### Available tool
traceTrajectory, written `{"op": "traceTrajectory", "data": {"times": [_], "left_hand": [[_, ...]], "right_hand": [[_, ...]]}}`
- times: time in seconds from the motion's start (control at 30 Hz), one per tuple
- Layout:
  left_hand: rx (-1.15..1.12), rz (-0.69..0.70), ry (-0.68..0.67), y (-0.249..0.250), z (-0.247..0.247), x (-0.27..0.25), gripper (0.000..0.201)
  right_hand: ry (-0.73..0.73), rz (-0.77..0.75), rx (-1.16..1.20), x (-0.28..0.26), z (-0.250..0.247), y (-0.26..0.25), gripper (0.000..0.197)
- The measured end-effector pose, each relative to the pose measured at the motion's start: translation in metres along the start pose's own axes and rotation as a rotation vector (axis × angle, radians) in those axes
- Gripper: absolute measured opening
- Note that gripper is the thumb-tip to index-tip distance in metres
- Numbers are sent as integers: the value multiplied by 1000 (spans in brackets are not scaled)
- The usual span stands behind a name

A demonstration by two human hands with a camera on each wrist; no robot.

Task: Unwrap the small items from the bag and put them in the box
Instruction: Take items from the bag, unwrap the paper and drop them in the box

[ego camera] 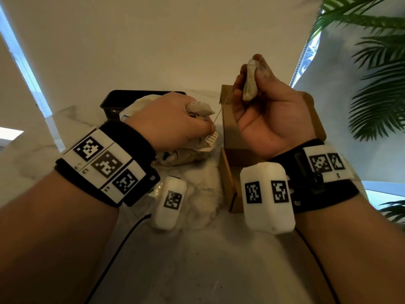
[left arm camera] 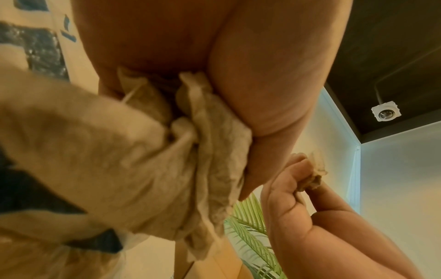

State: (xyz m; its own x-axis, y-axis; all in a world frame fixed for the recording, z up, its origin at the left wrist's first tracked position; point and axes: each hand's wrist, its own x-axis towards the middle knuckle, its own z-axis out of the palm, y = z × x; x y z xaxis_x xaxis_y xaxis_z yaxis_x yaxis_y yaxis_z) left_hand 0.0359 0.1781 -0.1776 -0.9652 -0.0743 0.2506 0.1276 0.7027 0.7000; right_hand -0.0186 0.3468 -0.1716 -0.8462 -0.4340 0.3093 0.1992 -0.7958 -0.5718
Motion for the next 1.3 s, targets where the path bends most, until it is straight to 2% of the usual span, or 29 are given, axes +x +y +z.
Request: {"op": "traceTrajectory", "data": {"times": [0.23, 0.33, 0.43, 0.5, 0.6, 0.7, 0.87, 1.07, 1.17, 1.3], "left_hand": [[46, 26, -4, 0, 1, 1, 21], [8, 61, -21, 3, -1, -2, 15], [-56, 106, -87, 5, -5, -6, 8], [-149, 132, -57, 5, -5, -6, 6], [-335, 108, 94, 5, -1, -3, 10], [-500, 52, 123, 5, 5, 0, 14], [-515, 1, 192, 4, 8, 2, 17], [-498, -18, 217, 4, 7, 2, 15], [-495, -28, 217, 5, 8, 1, 14], [-559, -58, 300, 1, 7, 5, 33]], "right_hand": [[37, 2, -73, 1, -2, 2, 17], [153, 18, -210, 5, -6, 1, 17], [356, 94, -409, 8, -15, 3, 16], [405, 134, -542, 9, -19, 5, 18], [335, 145, -658, 8, -18, 8, 18], [251, 160, -701, 7, -16, 13, 19], [273, 71, -773, 8, -18, 16, 14], [120, 31, -1015, 2, -18, 12, 12], [178, -16, -1063, 1, -16, 6, 12], [361, -57, -900, 0, -20, -22, 20]]}}
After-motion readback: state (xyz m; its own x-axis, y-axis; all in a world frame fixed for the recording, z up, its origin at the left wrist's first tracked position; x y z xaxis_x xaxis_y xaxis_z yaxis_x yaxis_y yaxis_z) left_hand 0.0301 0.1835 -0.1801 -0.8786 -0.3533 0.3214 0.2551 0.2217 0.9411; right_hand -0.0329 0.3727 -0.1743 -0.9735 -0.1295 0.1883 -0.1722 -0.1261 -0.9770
